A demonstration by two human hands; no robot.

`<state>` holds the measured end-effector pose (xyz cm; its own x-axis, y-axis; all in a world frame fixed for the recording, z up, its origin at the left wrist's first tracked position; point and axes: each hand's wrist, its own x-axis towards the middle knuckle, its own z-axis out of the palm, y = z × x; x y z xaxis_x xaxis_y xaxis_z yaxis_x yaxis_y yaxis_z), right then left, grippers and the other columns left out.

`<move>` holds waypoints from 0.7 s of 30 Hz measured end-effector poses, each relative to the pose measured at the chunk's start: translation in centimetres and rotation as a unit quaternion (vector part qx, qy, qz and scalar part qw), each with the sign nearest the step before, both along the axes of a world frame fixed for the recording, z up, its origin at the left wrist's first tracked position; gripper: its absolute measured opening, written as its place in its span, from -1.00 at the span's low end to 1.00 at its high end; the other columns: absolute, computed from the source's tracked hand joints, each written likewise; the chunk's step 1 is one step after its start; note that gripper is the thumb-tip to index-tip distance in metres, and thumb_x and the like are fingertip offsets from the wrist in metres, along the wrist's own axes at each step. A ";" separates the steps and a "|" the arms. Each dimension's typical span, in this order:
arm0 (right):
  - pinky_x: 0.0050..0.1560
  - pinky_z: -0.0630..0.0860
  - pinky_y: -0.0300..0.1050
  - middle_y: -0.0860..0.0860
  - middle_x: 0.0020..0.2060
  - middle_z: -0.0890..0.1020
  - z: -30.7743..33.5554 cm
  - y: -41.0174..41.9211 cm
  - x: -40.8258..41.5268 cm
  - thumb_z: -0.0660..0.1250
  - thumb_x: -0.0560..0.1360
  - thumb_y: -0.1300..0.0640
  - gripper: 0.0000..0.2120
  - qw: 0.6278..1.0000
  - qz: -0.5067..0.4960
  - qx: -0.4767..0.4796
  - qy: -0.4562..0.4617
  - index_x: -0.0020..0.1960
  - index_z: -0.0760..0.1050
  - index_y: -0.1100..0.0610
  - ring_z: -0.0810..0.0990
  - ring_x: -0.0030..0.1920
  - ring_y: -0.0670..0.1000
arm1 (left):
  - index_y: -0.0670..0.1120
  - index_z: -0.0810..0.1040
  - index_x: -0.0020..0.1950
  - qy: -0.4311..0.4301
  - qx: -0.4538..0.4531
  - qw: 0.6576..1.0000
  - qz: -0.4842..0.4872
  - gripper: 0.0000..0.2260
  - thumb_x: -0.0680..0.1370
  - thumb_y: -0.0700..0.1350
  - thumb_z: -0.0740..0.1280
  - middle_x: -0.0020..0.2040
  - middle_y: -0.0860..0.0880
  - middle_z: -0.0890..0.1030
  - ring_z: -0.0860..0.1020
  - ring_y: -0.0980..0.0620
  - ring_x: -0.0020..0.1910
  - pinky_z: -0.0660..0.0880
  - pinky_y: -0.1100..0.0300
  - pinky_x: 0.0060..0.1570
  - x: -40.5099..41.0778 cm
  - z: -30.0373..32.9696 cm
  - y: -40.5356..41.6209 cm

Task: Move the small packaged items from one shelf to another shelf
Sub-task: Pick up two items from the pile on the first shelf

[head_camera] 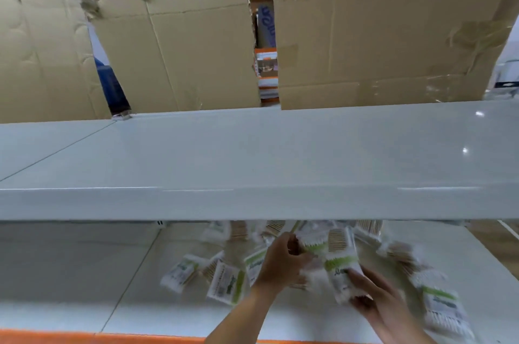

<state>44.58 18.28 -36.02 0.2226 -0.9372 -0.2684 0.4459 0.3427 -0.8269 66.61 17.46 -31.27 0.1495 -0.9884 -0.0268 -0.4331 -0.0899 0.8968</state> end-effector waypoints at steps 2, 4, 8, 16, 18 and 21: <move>-0.11 0.63 -0.03 0.28 0.09 0.67 0.6 -0.2 0.8 0.50 0.33 0.22 -0.59 0.999 0.034 0.001 0.013 0.18 0.63 0.19 0.71 -0.06 0.13 | -0.06 0.57 -0.07 -0.006 -0.009 1.000 0.014 -0.82 0.42 -0.05 0.48 -0.13 -0.04 0.67 0.63 0.00 -0.18 0.57 0.09 -0.18 1.2 0.4 0.9; -0.11 0.64 0.00 0.26 0.08 0.67 1.5 -0.2 1.9 0.48 0.33 0.25 -0.61 0.997 0.068 -0.006 0.024 0.16 0.63 0.22 0.71 -0.04 0.14 | -0.01 0.52 -0.20 -0.025 -0.021 0.999 0.038 -0.85 0.42 -0.06 0.48 -0.26 0.06 0.63 0.58 0.15 -0.28 0.50 0.19 -0.24 2.6 0.8 1.7; -0.16 0.66 -0.07 0.17 0.02 0.72 4.3 0.4 4.6 0.52 0.25 0.21 -0.56 0.988 0.120 -0.046 0.086 0.13 0.63 0.19 0.72 -0.03 0.14 | 0.04 0.39 -0.30 -0.022 -0.024 0.996 0.087 -0.72 0.41 -0.06 0.50 -0.37 0.14 0.49 0.43 0.23 -0.38 0.35 0.33 -0.32 5.4 1.6 3.2; -0.27 0.64 -0.14 0.17 -0.06 0.73 6.6 0.8 10.4 0.46 0.41 0.35 -0.75 0.964 0.192 -0.104 0.150 0.07 0.64 0.22 0.73 -0.09 0.12 | -0.01 0.44 -0.25 -0.020 -0.022 0.986 0.164 -0.80 0.42 -0.07 0.47 -0.28 0.02 0.57 0.50 0.06 -0.30 0.39 0.19 -0.28 11.0 1.4 8.2; -0.19 0.67 -0.02 0.17 -0.06 0.73 6.6 0.8 12.1 0.48 0.42 0.31 -0.78 0.958 0.200 -0.115 0.172 0.06 0.63 0.22 0.73 -0.06 0.15 | -0.02 0.48 -0.23 0.004 -0.028 0.983 0.182 -0.84 0.41 -0.11 0.47 -0.26 0.01 0.60 0.53 0.05 -0.28 0.43 0.18 -0.26 12.2 1.3 9.7; -0.06 0.66 0.02 0.07 -0.14 0.74 6.6 1.0 14.9 0.50 0.43 0.21 -0.84 0.941 0.213 -0.145 0.220 0.00 0.65 0.13 0.72 -0.09 0.09 | 0.00 0.50 -0.26 0.020 -0.036 0.979 0.199 -0.85 0.35 -0.08 0.47 -0.32 0.07 0.57 0.52 0.11 -0.32 0.42 0.19 -0.32 14.3 1.6 11.6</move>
